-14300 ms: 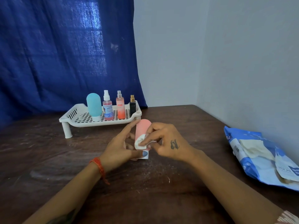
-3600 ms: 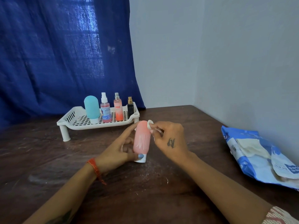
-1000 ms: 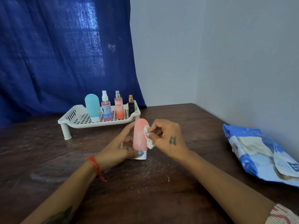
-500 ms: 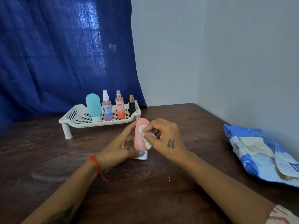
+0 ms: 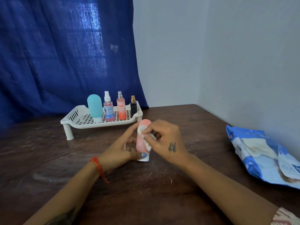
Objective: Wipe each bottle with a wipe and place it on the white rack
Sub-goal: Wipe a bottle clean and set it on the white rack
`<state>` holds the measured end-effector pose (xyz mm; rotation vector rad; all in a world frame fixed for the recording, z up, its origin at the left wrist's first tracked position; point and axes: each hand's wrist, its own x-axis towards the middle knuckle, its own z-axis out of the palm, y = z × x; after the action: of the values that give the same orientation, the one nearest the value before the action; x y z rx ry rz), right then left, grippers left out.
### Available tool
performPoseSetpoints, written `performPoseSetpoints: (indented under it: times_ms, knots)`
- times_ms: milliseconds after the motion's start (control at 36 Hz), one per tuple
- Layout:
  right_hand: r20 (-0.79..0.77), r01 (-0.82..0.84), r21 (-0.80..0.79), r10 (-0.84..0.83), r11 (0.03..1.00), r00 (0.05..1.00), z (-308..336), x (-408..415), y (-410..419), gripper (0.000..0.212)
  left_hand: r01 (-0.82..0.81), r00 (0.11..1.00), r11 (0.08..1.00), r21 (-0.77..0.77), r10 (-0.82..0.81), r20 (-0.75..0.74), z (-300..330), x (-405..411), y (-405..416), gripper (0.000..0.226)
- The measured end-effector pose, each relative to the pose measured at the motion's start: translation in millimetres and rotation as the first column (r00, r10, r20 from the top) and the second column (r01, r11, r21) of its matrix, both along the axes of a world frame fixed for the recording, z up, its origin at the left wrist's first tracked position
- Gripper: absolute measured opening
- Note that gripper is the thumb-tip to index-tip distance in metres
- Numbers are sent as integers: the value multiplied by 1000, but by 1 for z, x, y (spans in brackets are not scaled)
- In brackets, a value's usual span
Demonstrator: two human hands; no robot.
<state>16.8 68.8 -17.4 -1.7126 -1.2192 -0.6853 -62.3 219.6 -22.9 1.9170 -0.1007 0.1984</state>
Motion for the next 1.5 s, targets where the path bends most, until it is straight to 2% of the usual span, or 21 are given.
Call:
performPoseSetpoints:
  times_ms: [56, 111, 250, 333, 444, 556, 667, 778, 889, 1000, 1083, 1222, 1333, 1417, 1500]
  knots:
    - [-6, 68, 114, -67, 991, 998, 3, 3, 0, 19, -10, 1000, 1000, 24, 10, -11, 0, 0, 0, 92]
    - [-18, 119, 147, -117, 982, 993, 5, 7, -2, 21, -13, 1000, 998, 54, 14, -17, 1, 0, 0, 90]
    - [44, 108, 33, -109, 994, 993, -1, 8, -1, 26, -24, 999, 998, 66, 26, -22, 1, 0, -1, 89]
    - [72, 70, 8, -71, 998, 995, 0, 7, -3, 25, -20, 1000, 998, 52, 20, 0, 2, -1, -2, 86]
    - [143, 22, -111, -6, 994, 990, 1, 3, -5, 20, 2, 999, 1000, 5, -2, 34, 1, -1, -3, 83]
    - [84, -98, -266, 125, 959, 989, 5, -3, -7, 13, 12, 999, 999, -34, -11, 47, 1, -2, -3, 87]
    - [-13, -191, -350, 199, 917, 980, 6, -4, -7, 23, 4, 1000, 1000, 16, -4, 29, 1, -3, -1, 91]
    - [-21, -198, -328, 202, 924, 979, 4, -2, -8, 22, 3, 1000, 1000, 21, -4, 25, 1, -2, -1, 91]
    - [166, -117, -309, 174, 944, 971, 0, -5, -8, 23, 14, 999, 1000, -9, -13, 36, 1, -3, -2, 86]
    - [287, 38, -159, 9, 987, 958, 1, -2, -4, 21, 32, 999, 997, -68, -30, 30, 2, -3, -3, 79]
    - [248, 133, -48, -117, 990, 962, 0, 2, 0, 25, 14, 1000, 999, -44, -13, 16, 2, -2, -3, 79]
    - [118, 217, 61, -223, 974, 968, 2, 8, 1, 25, -2, 1000, 1000, 10, 2, -5, 2, -2, -1, 87]
    - [164, 190, -19, -185, 982, 969, 2, 7, -3, 29, 4, 1000, 1000, 19, -4, 19, 2, -2, -2, 82]
    - [206, 93, -111, -69, 989, 976, 2, 2, -7, 19, 12, 1000, 999, -37, -11, 23, 1, -2, -3, 82]
    - [188, 8, -207, 32, 978, 982, 2, -2, -9, 23, 12, 1000, 997, -76, -10, 26, 1, -3, -2, 85]
